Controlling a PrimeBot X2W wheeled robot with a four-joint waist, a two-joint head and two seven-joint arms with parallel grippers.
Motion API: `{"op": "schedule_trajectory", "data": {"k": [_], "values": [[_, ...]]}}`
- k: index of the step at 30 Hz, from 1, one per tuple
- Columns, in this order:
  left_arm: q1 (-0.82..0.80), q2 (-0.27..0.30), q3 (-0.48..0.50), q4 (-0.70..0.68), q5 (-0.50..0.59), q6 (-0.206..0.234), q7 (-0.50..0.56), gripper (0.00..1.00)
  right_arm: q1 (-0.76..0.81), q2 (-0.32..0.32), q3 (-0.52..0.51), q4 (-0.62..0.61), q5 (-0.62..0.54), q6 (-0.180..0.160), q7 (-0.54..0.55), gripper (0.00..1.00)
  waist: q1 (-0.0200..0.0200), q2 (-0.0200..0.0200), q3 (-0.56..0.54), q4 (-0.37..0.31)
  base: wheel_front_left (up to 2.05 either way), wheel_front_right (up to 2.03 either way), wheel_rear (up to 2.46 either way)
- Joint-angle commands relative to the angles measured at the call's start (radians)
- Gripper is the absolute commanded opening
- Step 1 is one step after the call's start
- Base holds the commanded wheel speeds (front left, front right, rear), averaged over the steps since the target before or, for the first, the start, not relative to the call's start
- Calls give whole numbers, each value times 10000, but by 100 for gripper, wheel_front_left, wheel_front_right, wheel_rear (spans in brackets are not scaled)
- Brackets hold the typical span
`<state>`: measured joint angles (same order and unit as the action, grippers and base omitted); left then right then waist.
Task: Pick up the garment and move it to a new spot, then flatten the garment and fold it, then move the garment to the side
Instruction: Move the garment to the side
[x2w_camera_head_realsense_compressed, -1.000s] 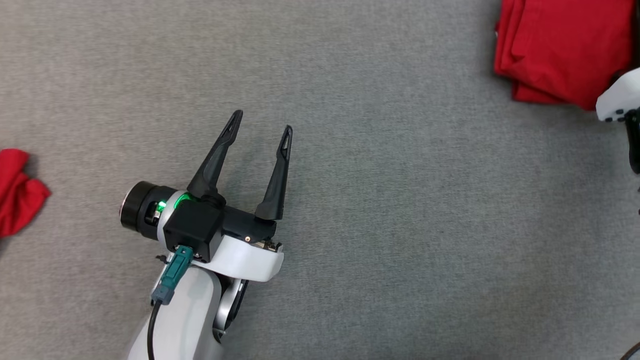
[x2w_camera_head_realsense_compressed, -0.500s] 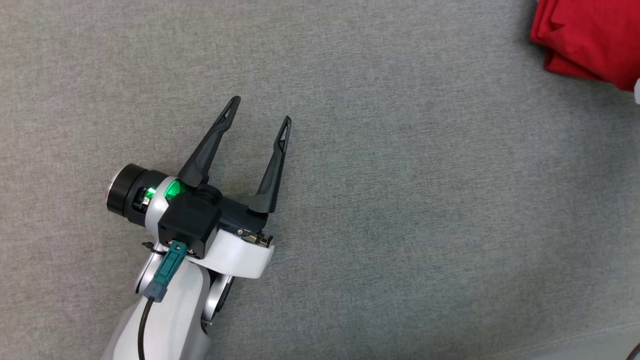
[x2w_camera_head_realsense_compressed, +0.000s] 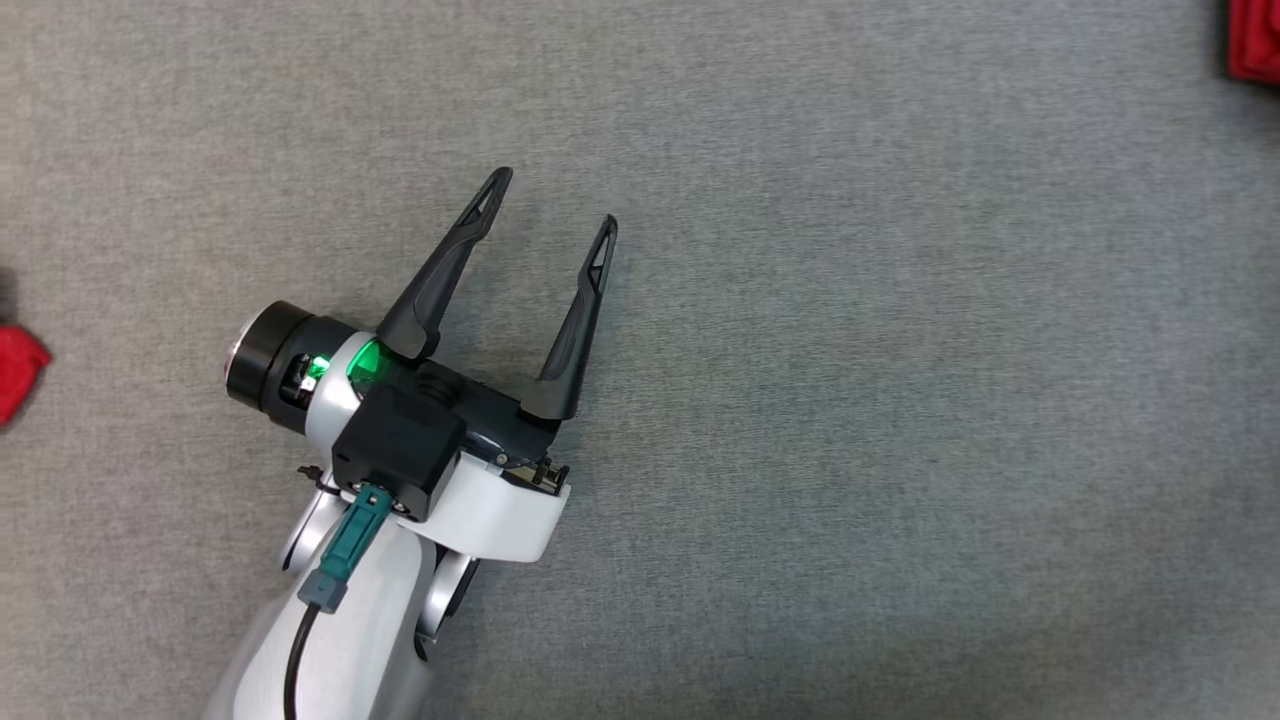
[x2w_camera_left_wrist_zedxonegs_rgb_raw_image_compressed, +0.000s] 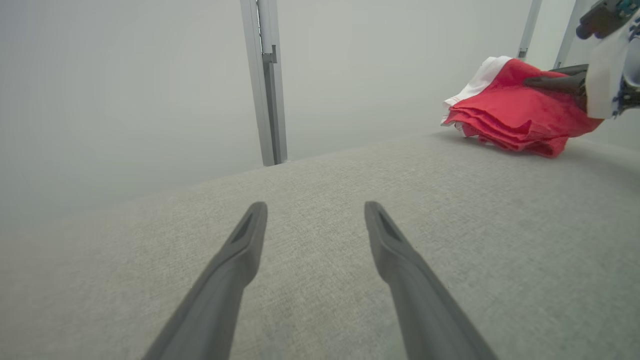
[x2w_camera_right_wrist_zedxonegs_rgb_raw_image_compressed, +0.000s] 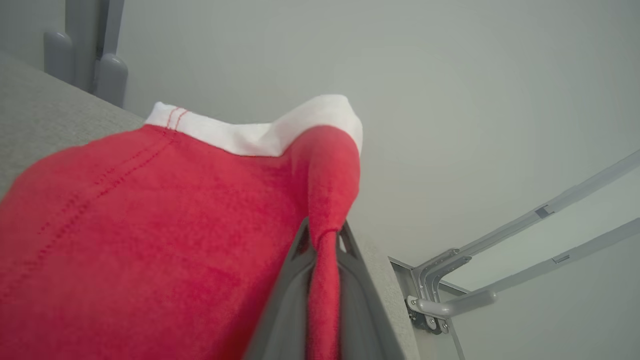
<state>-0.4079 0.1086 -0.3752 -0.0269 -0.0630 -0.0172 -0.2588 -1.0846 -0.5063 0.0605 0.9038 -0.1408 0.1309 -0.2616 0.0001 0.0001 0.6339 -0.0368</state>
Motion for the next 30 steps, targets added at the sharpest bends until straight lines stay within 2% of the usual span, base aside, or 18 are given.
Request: {"op": "schedule_trajectory", "data": {"k": [1,8,12,13,14,15,22,26,30], "values": [[-137,-3,2,-59,-49,-12,-15,100,-92,-134,17,83,-42,-2,-57,0,-1,-1,67,109,0,0,0],[7,48,-30,-166,-126,78,-22,100,-217,-717,207,189,-500,-2,-57,0,-1,-1,195,281,0,0,0],[-9,24,-82,-209,-131,123,-27,100,-280,-754,77,280,-610,-2,-57,0,-1,-1,204,271,0,0,0],[-21,17,-108,-216,-125,133,-27,100,-290,-721,-1,297,-614,-2,-57,25,-1,-1,197,266,0,0,0],[-33,16,-129,-208,-120,138,-28,100,-272,-681,-76,319,-656,-2,-57,84,-1,-1,174,262,0,0,0],[-44,14,-149,-199,-122,139,-29,100,-251,-650,-186,292,-698,-2,-57,100,-1,-1,140,260,0,0,0],[27,27,-95,-90,-240,234,-40,100,245,-295,-795,-765,-1865,-2,-56,100,-1,-1,-284,230,0,0,0],[174,-56,-42,58,-443,319,-47,100,687,488,-849,-1668,-2193,-2,-56,100,-1,-1,-732,222,0,0,0],[414,-144,41,350,-663,502,-52,100,1275,1413,-660,-2154,-1610,-2,-56,100,-1,-1,-1313,293,0,0,0]]}}
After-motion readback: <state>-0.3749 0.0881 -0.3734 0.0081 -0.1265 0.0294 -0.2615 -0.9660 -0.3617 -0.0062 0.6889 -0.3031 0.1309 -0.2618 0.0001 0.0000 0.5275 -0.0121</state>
